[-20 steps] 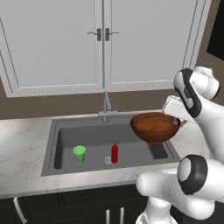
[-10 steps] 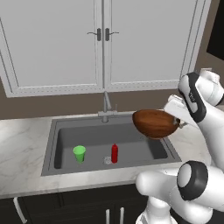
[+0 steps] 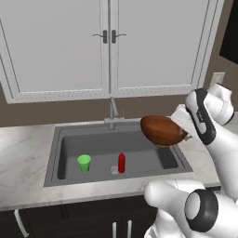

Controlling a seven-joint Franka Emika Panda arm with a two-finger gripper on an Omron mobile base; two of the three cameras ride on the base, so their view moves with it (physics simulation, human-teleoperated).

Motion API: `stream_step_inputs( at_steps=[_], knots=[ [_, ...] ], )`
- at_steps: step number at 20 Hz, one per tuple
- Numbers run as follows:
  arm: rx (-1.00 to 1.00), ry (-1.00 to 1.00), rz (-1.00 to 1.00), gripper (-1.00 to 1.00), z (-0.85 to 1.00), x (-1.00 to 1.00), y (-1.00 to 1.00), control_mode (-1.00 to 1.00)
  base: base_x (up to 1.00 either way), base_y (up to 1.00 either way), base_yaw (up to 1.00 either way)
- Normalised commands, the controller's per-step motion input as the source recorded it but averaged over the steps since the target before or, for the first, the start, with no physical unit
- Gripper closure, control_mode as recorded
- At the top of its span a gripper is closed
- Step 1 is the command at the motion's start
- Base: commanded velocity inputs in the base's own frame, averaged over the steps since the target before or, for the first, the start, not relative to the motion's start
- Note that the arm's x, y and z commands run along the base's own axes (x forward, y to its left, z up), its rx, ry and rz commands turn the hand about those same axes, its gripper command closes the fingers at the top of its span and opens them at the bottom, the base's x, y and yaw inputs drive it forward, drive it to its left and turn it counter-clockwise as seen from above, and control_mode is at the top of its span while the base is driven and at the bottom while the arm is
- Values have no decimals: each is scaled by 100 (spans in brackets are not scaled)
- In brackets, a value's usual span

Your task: Pick the cup and bowl and place them in the sink. Then turn on the water.

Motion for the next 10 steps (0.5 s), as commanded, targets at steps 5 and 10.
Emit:
stream_step_inputs(
  at_steps=[5, 10],
  knots=[
    [-7, 0, -24, 100, -12, 12, 51, -100, 0, 0, 0],
    [-8, 0, -17, 100, 0, 14, 36, -100, 0, 0, 0]
  ],
)
